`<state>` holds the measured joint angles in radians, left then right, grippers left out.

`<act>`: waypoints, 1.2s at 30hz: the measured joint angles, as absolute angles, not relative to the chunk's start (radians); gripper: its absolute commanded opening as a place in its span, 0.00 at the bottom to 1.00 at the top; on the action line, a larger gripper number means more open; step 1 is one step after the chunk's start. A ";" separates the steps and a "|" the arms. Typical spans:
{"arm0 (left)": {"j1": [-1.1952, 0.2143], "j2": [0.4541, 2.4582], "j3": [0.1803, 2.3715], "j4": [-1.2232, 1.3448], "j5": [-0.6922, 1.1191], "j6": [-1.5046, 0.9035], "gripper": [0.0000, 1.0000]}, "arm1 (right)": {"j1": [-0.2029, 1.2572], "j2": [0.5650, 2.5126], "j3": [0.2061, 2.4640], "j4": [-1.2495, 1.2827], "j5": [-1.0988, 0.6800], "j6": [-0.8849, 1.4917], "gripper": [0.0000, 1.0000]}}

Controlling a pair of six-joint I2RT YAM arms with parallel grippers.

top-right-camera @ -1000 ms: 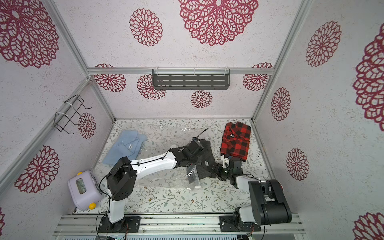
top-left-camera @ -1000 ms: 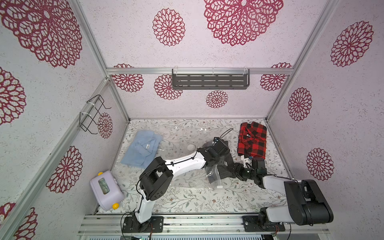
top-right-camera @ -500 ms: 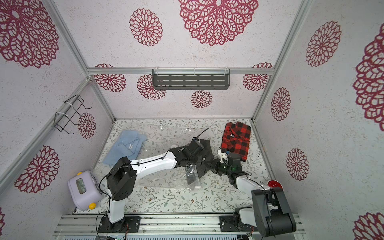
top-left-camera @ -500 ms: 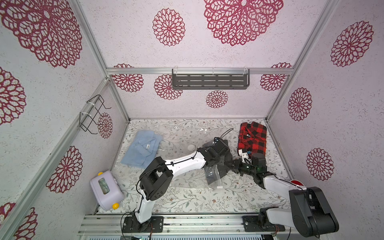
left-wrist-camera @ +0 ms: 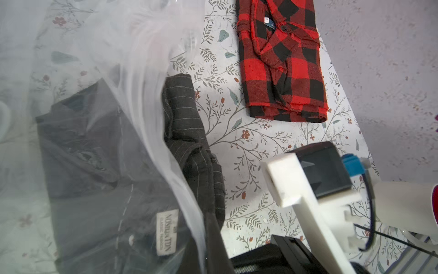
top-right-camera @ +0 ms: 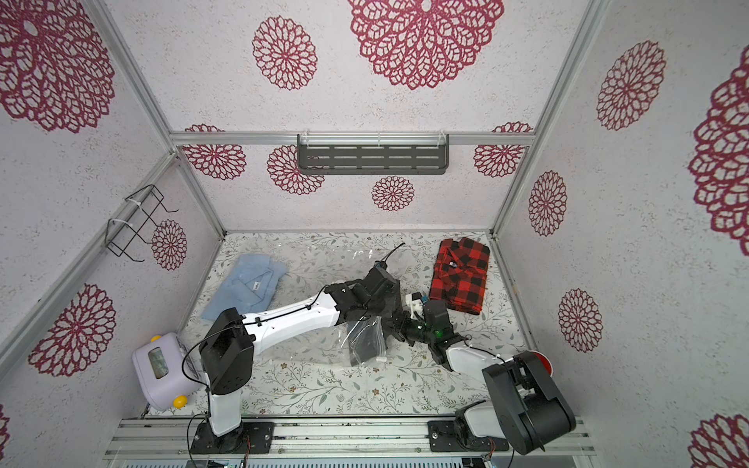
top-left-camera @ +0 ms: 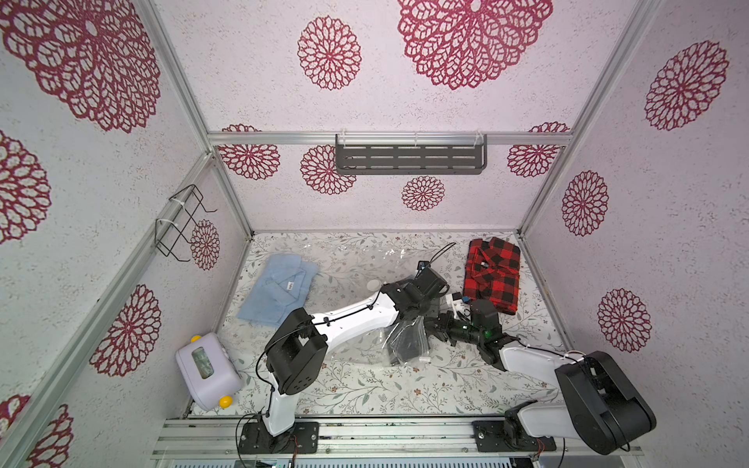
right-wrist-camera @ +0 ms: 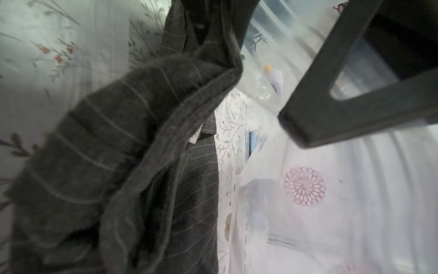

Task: Place the folded shirt into the vacuum bag
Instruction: Place the shirt in the vacuum bag.

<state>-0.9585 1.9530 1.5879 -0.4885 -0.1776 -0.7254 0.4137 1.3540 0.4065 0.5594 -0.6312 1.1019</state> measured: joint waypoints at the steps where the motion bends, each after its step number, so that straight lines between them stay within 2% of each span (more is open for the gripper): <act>1: -0.959 1.953 1.588 -0.488 -0.177 -0.725 0.00 | 0.418 1.361 0.406 0.565 -0.625 1.105 0.00; 16: -0.965 1.943 1.591 -0.486 -0.173 -0.725 0.00 | 0.580 1.547 0.408 0.739 -0.483 1.172 0.00; 17: -0.965 1.943 1.591 -0.486 -0.174 -0.725 0.00 | 0.585 1.556 0.409 0.744 -0.482 1.172 0.07; 18: -0.966 1.942 1.591 -0.487 -0.174 -0.725 0.00 | 0.587 1.560 0.410 0.743 -0.480 1.170 0.25; 19: -0.967 1.941 1.591 -0.488 -0.176 -0.725 0.00 | 0.586 1.557 0.410 0.736 -0.476 1.169 0.39; 21: -0.969 1.936 1.589 -0.487 -0.182 -0.725 0.00 | 0.583 1.533 0.410 0.704 -0.467 1.152 0.52; 24: -0.971 1.909 1.582 -0.486 -0.192 -0.724 0.00 | 0.560 1.431 0.408 0.587 -0.445 1.096 0.63; 29: -0.973 1.868 1.578 -0.479 -0.198 -0.710 0.00 | 0.442 1.214 0.407 0.406 -0.446 0.995 0.74; 32: -0.973 1.866 1.577 -0.468 -0.195 -0.702 0.00 | 0.364 1.129 0.408 0.326 -0.448 0.936 0.74; 36: -0.974 1.866 1.573 -0.465 -0.188 -0.695 0.00 | 0.325 1.121 0.415 0.249 -0.450 0.882 0.69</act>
<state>-0.9745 1.8664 1.5730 -0.4652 -0.1883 -0.6952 0.3248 1.1210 0.4152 0.2489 -0.4503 0.8822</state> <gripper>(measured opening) 0.045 0.709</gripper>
